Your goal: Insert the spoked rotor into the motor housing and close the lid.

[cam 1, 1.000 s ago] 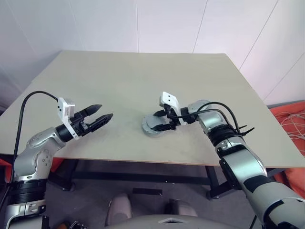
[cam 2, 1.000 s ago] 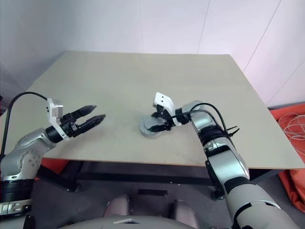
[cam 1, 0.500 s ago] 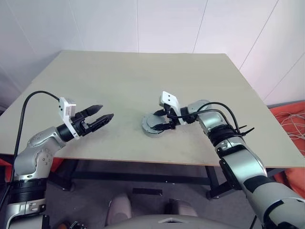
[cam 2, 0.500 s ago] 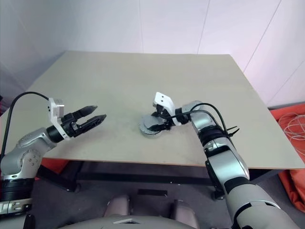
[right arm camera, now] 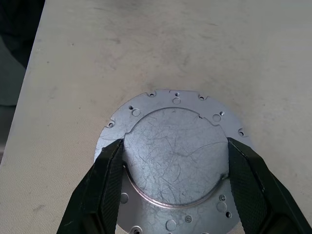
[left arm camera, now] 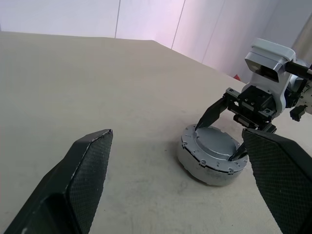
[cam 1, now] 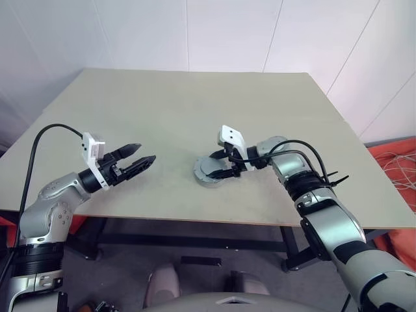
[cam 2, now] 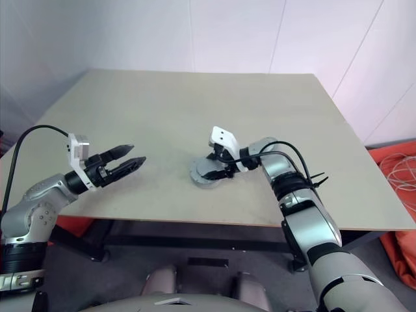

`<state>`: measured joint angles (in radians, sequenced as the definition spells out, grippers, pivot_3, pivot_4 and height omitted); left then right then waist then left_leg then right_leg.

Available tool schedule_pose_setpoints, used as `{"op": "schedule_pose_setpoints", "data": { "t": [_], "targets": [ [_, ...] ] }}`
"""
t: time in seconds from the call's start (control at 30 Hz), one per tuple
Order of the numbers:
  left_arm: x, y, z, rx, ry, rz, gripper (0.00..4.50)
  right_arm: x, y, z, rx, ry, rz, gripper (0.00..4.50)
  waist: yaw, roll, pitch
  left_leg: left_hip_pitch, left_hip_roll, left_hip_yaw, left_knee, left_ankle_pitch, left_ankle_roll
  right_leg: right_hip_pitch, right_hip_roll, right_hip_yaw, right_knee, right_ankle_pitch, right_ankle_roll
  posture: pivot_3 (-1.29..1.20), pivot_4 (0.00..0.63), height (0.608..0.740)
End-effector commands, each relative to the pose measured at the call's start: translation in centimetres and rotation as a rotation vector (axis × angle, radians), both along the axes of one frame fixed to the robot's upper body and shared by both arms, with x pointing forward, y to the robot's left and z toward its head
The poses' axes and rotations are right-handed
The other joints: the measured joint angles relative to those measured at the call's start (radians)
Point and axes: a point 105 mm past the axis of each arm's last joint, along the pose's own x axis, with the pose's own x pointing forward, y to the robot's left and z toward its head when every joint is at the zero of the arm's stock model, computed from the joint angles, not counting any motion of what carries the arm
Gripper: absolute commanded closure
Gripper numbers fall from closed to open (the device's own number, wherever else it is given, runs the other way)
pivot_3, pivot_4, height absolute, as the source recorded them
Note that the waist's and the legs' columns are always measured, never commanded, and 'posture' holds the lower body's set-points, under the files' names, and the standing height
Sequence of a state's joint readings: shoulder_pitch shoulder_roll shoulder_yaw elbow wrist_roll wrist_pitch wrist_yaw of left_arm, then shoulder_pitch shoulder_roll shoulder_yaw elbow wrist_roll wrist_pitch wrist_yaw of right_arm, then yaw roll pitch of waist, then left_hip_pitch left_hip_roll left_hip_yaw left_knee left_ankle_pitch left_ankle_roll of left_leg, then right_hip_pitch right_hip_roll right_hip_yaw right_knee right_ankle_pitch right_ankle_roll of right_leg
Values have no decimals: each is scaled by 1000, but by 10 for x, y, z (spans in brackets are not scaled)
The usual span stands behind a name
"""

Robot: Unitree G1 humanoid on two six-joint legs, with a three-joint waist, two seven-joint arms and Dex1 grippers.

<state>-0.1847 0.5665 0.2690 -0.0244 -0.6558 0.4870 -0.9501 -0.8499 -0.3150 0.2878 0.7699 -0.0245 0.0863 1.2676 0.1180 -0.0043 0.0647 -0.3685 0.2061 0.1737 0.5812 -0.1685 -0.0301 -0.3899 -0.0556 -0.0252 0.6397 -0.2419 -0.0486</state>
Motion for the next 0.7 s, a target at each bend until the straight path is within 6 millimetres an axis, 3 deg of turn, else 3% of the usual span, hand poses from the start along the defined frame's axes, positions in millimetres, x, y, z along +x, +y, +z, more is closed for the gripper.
{"op": "schedule_pose_setpoints", "data": {
  "t": [0.03, 0.7],
  "targets": [
    [1, -3, 12, 15, -42, -12, 0, -2, -4, -2, -24, -16, 17, 1385, 0, 0, 0, 0, 0, 0, 0, 0, 0, 0, 0, 0, 0, 0, 0, 0, 0, 740],
    [3, -6, 14, 9, -39, -28, 0, -3, -13, -16, -107, -7, 10, 1385, 3, 0, 0, 1, 0, 0, 0, 0, 0, 2, 0, 0, 0, 0, 0, 0, 0, 740]
  ]
}}
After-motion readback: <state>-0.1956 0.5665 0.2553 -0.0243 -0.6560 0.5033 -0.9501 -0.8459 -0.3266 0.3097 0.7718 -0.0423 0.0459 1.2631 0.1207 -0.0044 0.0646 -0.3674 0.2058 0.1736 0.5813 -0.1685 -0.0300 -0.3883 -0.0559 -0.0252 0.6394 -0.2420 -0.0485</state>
